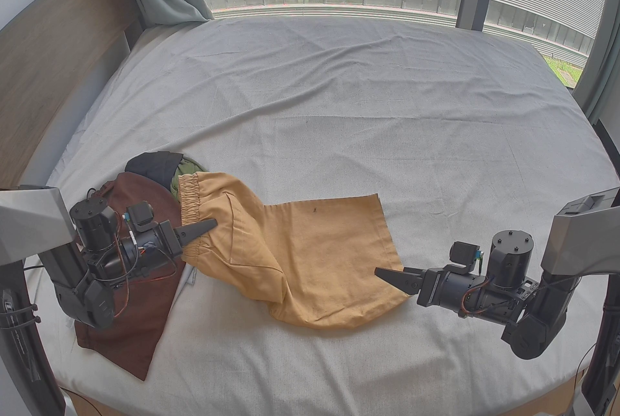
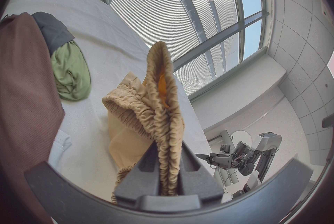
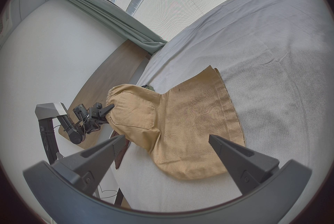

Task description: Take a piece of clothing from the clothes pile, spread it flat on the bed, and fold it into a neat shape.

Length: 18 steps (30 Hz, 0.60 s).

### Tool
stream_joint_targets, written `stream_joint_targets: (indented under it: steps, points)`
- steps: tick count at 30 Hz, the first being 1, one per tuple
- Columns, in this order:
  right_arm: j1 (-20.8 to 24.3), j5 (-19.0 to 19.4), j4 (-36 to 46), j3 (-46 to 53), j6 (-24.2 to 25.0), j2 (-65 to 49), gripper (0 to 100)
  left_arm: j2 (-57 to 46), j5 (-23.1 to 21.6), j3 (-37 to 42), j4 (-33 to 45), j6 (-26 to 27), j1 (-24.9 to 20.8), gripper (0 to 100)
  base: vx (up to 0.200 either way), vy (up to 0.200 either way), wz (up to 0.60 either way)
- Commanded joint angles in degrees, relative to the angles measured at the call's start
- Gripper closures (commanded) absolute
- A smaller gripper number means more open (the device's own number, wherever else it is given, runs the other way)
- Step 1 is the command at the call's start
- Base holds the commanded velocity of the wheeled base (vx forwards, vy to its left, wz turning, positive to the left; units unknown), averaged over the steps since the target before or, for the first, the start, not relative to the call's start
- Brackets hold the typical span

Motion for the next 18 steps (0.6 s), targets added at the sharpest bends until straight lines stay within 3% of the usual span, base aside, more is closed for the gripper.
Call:
stream_joint_targets:
  steps: [1, 18]
  points:
    - [-0.05, 0.08, -0.03, 0.01, 0.01, -0.07, 0, 0.56, 0.33, -0.7, -0.02, -0.03, -2.1, 100, 0.0, 0.0, 0.0]
    - [0.21, 0.08, 0.05, 0.1, 0.01, 0.2, 0, 3.02, 0.68, -3.69, 0.07, -0.29, -7.46, 100, 0.0, 0.0, 0.0]
